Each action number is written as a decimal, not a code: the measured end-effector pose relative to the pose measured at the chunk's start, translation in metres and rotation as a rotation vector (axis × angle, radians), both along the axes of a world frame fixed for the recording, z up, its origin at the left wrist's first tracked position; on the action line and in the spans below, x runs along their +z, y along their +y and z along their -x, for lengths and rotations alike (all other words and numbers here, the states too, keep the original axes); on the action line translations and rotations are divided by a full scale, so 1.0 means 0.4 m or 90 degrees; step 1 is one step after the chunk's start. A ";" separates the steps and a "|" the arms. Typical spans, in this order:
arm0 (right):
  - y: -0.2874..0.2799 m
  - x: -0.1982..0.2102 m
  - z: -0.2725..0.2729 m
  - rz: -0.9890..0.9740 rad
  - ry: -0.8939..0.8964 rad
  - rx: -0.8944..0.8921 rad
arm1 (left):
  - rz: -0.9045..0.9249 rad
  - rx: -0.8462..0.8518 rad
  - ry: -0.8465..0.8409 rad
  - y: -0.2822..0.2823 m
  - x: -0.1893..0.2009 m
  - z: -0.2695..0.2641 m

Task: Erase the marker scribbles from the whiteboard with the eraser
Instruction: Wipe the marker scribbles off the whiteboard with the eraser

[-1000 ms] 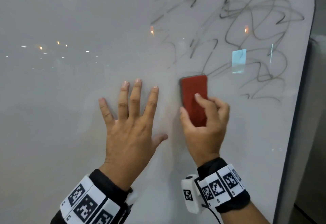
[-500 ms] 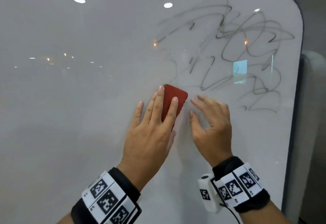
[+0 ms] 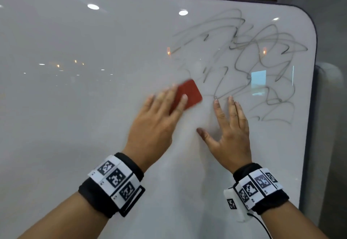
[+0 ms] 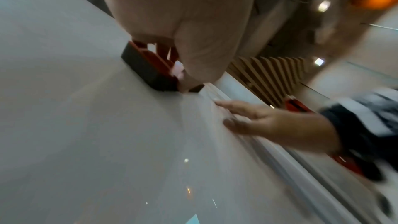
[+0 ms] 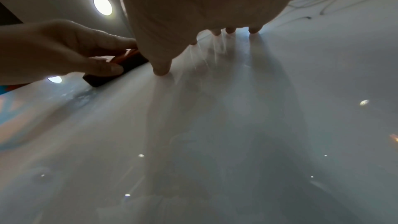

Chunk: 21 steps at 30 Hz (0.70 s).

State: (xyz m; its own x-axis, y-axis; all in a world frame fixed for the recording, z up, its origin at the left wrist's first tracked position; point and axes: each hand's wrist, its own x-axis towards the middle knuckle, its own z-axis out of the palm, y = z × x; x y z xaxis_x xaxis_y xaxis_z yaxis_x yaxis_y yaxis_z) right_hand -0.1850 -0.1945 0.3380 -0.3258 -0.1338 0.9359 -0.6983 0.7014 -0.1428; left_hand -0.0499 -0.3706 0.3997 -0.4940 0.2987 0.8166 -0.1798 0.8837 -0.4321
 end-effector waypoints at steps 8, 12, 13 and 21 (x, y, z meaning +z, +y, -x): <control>0.003 -0.004 -0.002 -0.004 -0.004 -0.005 | 0.131 -0.027 -0.073 -0.001 -0.002 0.005; 0.003 -0.002 -0.005 -0.011 -0.004 -0.008 | 0.020 0.034 0.049 -0.020 0.077 -0.001; 0.004 -0.001 -0.006 -0.014 -0.004 -0.009 | -0.010 0.041 0.070 -0.016 0.089 0.000; 0.018 0.058 -0.020 0.058 0.034 0.017 | 0.089 0.029 0.041 -0.028 0.114 0.001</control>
